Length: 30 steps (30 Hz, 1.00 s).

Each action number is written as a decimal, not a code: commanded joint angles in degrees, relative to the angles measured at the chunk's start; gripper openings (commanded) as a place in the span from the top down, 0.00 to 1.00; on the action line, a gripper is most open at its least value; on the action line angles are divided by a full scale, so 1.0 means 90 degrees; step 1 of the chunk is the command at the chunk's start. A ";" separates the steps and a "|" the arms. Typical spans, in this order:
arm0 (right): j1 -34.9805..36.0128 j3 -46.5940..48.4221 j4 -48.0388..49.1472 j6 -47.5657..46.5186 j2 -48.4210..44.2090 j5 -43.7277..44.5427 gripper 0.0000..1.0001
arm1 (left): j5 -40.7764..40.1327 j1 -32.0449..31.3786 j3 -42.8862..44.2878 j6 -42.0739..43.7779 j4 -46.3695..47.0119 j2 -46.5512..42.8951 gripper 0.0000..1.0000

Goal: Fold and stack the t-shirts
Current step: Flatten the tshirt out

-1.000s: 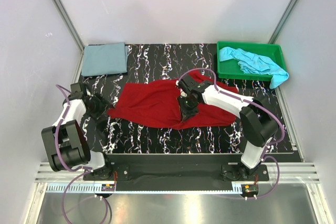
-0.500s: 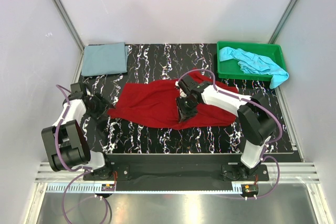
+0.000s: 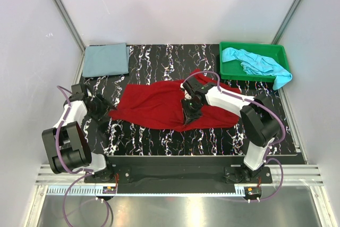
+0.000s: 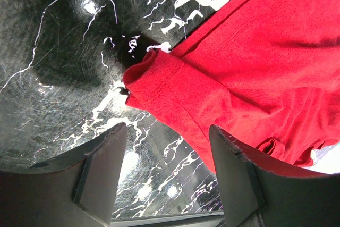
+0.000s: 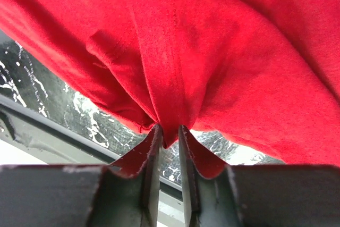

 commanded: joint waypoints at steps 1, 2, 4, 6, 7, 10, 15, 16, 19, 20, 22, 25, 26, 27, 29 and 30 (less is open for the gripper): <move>-0.0033 0.0003 0.0079 0.0021 -0.0312 -0.0278 0.72 | 0.0199 -0.0005 0.0152 0.0145 0.0077 -0.0040 0.32; -0.0033 -0.0007 0.0069 0.0021 -0.0370 -0.0298 0.68 | 0.0199 -0.0015 0.0152 0.0155 0.0077 -0.0030 0.32; -0.0033 -0.0046 0.0069 0.0021 -0.0419 -0.0259 0.67 | 0.0199 0.0005 0.0143 0.0155 0.0077 -0.0030 0.32; -0.0042 -0.0094 0.0069 0.0011 -0.0468 -0.0230 0.67 | 0.0218 -0.0005 0.0143 0.0145 0.0077 -0.0020 0.32; -0.0052 -0.0114 0.0059 0.0011 -0.0487 -0.0230 0.67 | 0.0228 -0.0005 0.0143 0.0155 0.0077 -0.0020 0.32; -0.0081 -0.0163 0.0069 0.0002 -0.0507 -0.0200 0.67 | 0.0228 -0.0005 0.0143 0.0155 0.0077 -0.0030 0.32; -0.0111 -0.0221 0.0059 -0.0037 -0.0488 -0.0181 0.68 | 0.0228 -0.0005 0.0143 0.0145 0.0077 -0.0030 0.32; -0.0111 -0.0231 0.0059 -0.0047 -0.0478 -0.0171 0.69 | 0.0238 -0.0005 0.0143 0.0145 0.0077 -0.0020 0.32; -0.0130 -0.0261 0.0079 -0.0067 -0.0419 -0.0152 0.73 | 0.0238 -0.0005 0.0152 0.0145 0.0077 -0.0020 0.32; -0.0140 -0.0270 0.0098 -0.0076 -0.0400 -0.0113 0.74 | 0.0238 -0.0005 0.0162 0.0145 0.0067 -0.0030 0.32; -0.0150 -0.0261 0.0098 -0.0067 -0.0370 -0.0025 0.78 | 0.0247 -0.0005 0.0152 0.0145 0.0067 -0.0049 0.32; -0.0189 -0.0251 0.0079 -0.0067 -0.0292 0.0073 0.91 | 0.0238 -0.0005 0.0133 0.0135 0.0067 -0.0089 0.31; -0.0208 -0.0251 0.0069 -0.0038 -0.0273 0.0141 0.95 | 0.0247 0.0005 0.0133 0.0135 0.0067 -0.0089 0.30; -0.0228 -0.0290 0.0059 -0.0008 -0.0292 0.0199 0.97 | 0.0296 -0.0005 0.0133 0.0135 0.0067 -0.0089 0.30; -0.0296 -0.0377 0.0040 0.0128 -0.0428 0.0375 1.00 | 0.0335 -0.0005 0.0123 0.0145 0.0067 -0.0089 0.30; -0.0316 -0.0494 0.0020 0.0177 -0.0506 0.0424 1.00 | 0.0364 -0.0015 0.0133 0.0155 0.0067 -0.0079 0.30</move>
